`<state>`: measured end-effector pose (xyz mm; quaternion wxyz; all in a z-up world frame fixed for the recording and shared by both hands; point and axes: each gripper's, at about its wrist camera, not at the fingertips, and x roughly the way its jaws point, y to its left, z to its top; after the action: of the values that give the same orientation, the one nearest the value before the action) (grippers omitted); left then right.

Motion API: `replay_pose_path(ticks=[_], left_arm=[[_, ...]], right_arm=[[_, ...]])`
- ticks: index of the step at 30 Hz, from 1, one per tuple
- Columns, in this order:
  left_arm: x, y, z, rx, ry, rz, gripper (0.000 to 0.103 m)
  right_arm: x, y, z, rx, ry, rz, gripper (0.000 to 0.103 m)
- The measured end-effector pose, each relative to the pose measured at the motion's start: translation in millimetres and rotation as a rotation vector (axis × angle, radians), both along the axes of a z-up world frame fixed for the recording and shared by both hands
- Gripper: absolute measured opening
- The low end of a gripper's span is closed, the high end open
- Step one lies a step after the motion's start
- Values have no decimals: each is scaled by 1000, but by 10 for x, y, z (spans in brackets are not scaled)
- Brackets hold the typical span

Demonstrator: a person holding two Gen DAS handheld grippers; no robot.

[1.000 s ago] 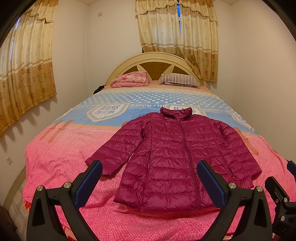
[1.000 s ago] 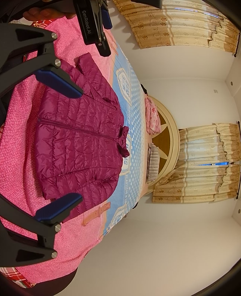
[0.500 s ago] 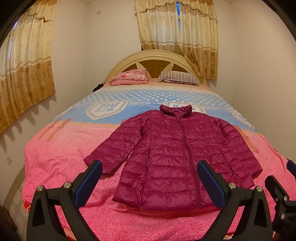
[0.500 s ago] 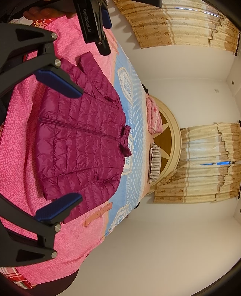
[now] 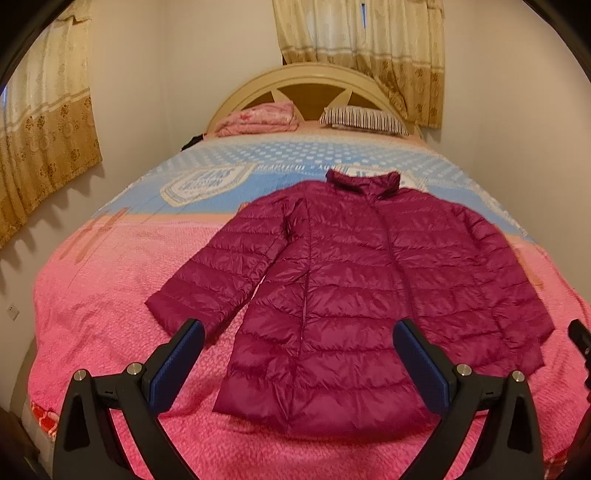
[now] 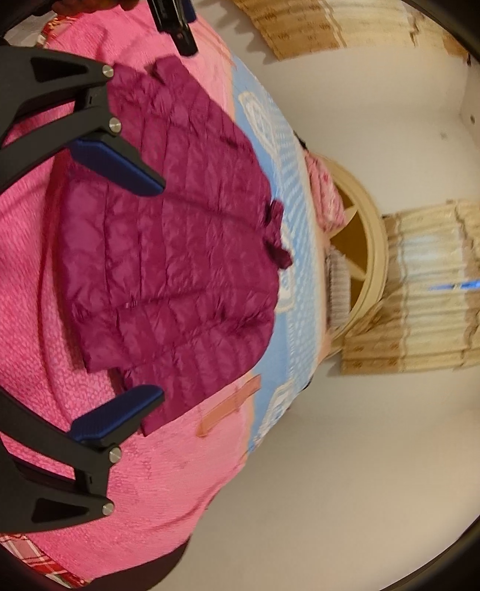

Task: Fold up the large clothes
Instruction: 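Grasp the jacket sleeve cuff nearest the right tool with the right tool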

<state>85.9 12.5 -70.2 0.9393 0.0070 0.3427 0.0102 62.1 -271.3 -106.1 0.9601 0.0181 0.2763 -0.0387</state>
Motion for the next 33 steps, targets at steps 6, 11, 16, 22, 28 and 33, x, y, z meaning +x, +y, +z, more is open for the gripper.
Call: replay_pose_path(ticks=[6,11,16,22,28,33], left_arm=[[420,-80,-122,67,-3,-3,102],[793,-154,-240,111,-4,1,102],[1159,-196,-412,132,16,6,102],[1557,-120,-637,161,67,37,102],[1805,13,-761,177,101,63,102],[1959,148,-778,203,108,87,102]], right_arm=[[403,-544,-230,49,74,-108,103],[661,-1038,-415,68,141,-214,103],[853,-1322,-606,129,218,-250,95],[1097,-1388,-849,144,314,-217,77],[1157,-1421,-898,108,329,-178,23],[1248,-1688,-771,72,298,-247,14]])
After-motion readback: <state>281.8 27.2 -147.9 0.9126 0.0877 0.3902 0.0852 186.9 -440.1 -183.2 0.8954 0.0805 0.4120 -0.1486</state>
